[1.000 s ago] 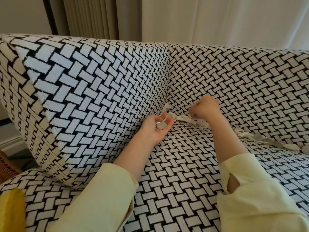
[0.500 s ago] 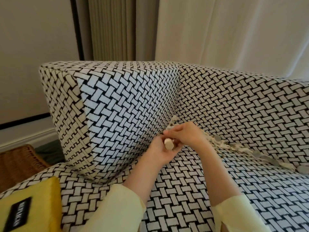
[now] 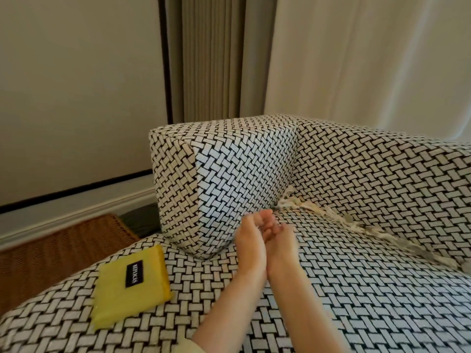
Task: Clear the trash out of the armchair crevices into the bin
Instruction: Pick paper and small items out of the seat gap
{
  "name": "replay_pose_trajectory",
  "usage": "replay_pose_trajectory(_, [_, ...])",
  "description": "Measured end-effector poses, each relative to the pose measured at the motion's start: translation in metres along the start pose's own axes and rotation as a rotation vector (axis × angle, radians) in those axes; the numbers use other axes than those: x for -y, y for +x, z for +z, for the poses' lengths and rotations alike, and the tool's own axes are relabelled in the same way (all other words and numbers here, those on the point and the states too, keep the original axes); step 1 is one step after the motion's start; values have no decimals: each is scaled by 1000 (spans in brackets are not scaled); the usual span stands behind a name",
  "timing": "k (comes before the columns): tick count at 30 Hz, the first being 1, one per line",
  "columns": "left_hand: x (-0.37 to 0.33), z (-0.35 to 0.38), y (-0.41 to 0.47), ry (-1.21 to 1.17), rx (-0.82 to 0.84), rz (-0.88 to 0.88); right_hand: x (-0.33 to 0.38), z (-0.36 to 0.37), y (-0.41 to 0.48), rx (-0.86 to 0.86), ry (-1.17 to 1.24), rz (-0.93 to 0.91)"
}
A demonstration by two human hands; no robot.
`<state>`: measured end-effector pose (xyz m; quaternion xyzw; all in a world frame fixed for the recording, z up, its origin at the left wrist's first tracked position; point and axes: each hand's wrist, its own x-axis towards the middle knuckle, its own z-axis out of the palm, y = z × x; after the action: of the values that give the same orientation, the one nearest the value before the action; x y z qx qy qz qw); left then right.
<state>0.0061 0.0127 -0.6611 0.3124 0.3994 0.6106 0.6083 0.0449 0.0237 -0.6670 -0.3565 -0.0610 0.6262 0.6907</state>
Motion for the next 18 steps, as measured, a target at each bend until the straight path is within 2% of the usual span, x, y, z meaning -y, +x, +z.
replay_pose_trajectory(2, [0, -11, -3, 107, -24, 54, -13, 3, -10, 27, -57, 46])
replay_pose_trajectory(5, [-8, -37, -8, 125, -48, 38, -34, 11, -33, 66, -150, 162])
replay_pose_trajectory(8, [-26, -58, -20, 254, -145, 197, -53, 15, -41, 99, -470, 96])
replay_pose_trajectory(10, [-41, -63, -34, 277, -161, 281, -63, 21, -42, 65, -536, 57])
replay_pose_trajectory(12, [-53, -70, -42, 332, -196, 352, -72, 22, -45, 88, -513, 110])
replay_pose_trajectory(15, [-68, -92, -42, 609, -249, 501, -75, 27, -52, 159, -441, 207])
replay_pose_trajectory(17, [-76, -115, -34, 935, -353, 529, -82, 29, -49, 159, -144, 358])
replay_pose_trajectory(18, [-77, -127, -27, 1136, -403, 470, -84, 30, -43, 91, -4, 451])
